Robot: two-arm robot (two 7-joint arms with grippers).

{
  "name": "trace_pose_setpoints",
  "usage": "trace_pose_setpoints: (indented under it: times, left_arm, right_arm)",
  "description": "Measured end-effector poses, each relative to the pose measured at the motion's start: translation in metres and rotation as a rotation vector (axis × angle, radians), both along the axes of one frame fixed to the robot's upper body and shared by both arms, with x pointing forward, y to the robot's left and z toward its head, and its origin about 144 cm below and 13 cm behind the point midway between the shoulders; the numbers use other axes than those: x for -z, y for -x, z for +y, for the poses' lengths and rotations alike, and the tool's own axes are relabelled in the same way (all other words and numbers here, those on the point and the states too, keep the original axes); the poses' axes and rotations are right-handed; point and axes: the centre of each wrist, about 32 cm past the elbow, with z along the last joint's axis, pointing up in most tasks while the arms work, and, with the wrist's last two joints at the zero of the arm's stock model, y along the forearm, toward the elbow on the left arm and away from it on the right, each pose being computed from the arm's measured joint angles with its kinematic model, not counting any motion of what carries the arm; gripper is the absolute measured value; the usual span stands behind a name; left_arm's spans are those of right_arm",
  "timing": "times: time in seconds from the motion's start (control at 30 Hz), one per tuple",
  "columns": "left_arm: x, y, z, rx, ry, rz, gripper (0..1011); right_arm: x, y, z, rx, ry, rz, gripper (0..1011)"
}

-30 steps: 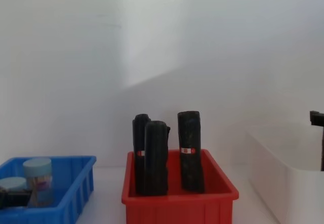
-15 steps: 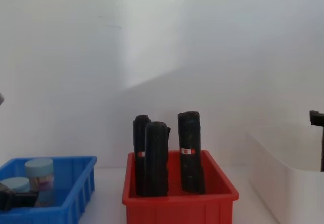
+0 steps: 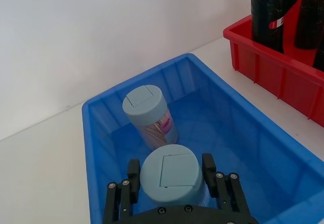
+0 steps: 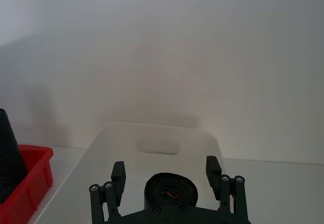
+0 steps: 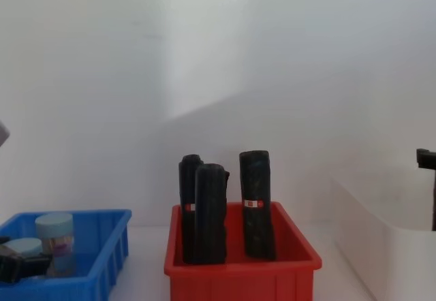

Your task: Pick the cotton swabs from the blue box and place them into the white box.

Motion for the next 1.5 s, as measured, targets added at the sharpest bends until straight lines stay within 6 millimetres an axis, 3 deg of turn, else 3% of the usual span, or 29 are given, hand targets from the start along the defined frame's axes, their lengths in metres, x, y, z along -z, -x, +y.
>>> trace_pose_setpoints:
  times: [0.13,0.93,1.5]
  left_arm:
    - [0.0,0.0,0.0,0.001,0.001,0.0,713]
    - [-0.002,0.004,-0.003,0.021,0.006,-0.028,711]
    - [-0.05,0.023,-0.005,0.084,0.101,-0.243,711]
  right_arm:
    - [0.0,0.0,0.0,0.0,0.0,0.0,1001]
    - [0.0,0.0,0.0,0.0,0.0,0.0,1001]
    - [0.0,0.0,0.0,0.0,0.0,0.0,1001]
